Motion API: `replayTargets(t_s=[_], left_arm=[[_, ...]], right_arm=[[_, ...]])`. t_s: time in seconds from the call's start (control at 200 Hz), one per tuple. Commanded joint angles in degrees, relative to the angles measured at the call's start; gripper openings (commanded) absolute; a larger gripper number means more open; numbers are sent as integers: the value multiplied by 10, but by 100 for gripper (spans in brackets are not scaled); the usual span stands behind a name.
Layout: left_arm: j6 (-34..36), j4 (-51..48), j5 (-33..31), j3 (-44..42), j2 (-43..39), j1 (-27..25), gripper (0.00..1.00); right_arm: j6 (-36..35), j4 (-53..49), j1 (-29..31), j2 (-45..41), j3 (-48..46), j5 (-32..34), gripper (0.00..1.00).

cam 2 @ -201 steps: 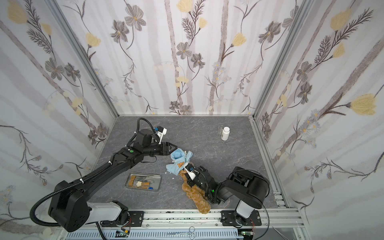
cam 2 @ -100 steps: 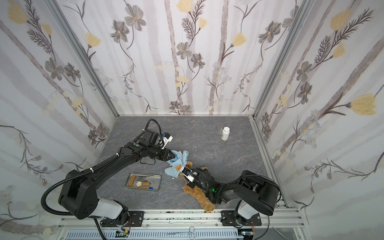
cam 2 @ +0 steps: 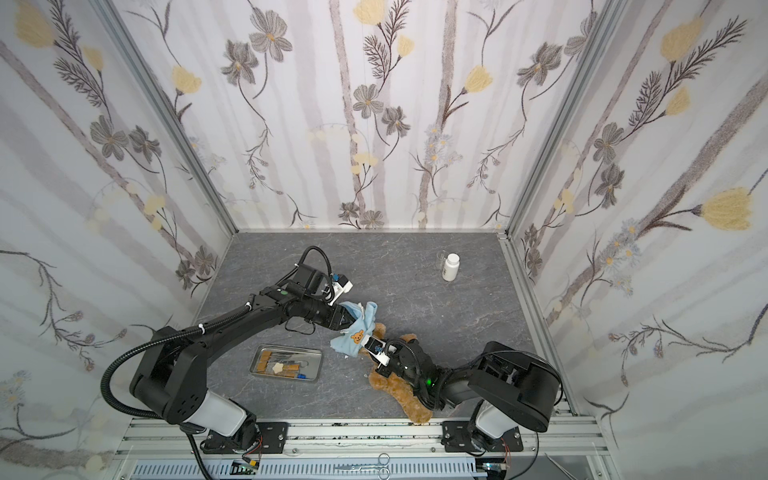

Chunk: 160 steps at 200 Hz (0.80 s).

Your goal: Dress the teddy bear

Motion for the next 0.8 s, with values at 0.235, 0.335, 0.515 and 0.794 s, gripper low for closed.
replayTargets(t_s=[0.235,0.335,0.515,0.794], left_arm=[[0,57,91,-25,1,0,47],[-6,66,109,-27,5,1,52],[-16,76,140,-26,13,-1,60],[-18,80,146,-34,18,-19,56]], right_arm=[[-22,46,0,-5,-8,-14,22],[-25,53,1,-6,-8,-18,22],[-30,56,4,-6,-3,-24,23],[-42,61,4,-2,4,-24,23]])
